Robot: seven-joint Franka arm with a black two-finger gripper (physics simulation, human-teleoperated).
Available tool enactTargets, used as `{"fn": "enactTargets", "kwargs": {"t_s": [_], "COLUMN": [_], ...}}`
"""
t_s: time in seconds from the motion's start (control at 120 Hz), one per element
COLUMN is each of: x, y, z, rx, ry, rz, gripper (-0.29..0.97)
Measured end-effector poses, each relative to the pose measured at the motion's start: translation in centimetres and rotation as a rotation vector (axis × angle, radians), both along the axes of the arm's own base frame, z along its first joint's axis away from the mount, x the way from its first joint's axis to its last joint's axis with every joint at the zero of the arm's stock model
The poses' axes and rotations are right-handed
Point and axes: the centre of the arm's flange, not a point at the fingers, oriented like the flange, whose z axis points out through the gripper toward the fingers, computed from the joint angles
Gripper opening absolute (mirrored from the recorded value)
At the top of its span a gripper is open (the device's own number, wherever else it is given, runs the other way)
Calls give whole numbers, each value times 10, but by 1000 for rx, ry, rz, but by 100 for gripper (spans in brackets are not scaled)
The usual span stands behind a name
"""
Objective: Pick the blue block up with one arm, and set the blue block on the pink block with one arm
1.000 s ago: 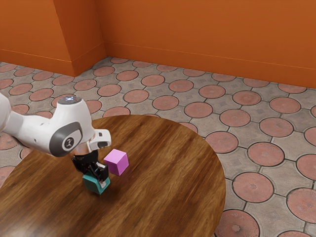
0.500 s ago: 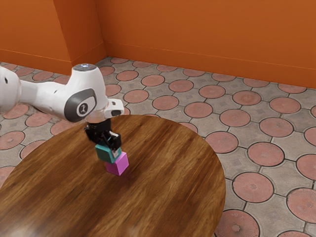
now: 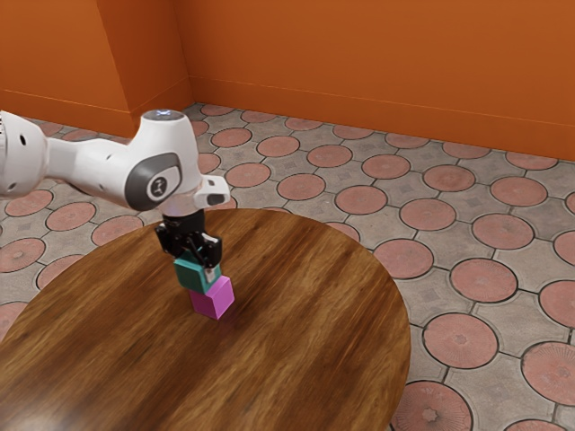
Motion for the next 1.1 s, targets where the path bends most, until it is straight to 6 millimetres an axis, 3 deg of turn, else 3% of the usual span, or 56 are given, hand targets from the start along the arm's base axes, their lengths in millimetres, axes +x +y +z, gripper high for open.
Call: {"fn": "enactTargets", "kwargs": {"t_s": [0.433, 0.967, 1.1], "x": [5, 11, 13], "y": [1, -3, -6], "z": [-3, -19, -22], "rx": [13, 8, 0], "ry": [6, 28, 32], "rz": [1, -4, -8], "gripper": [35, 35, 47]}}
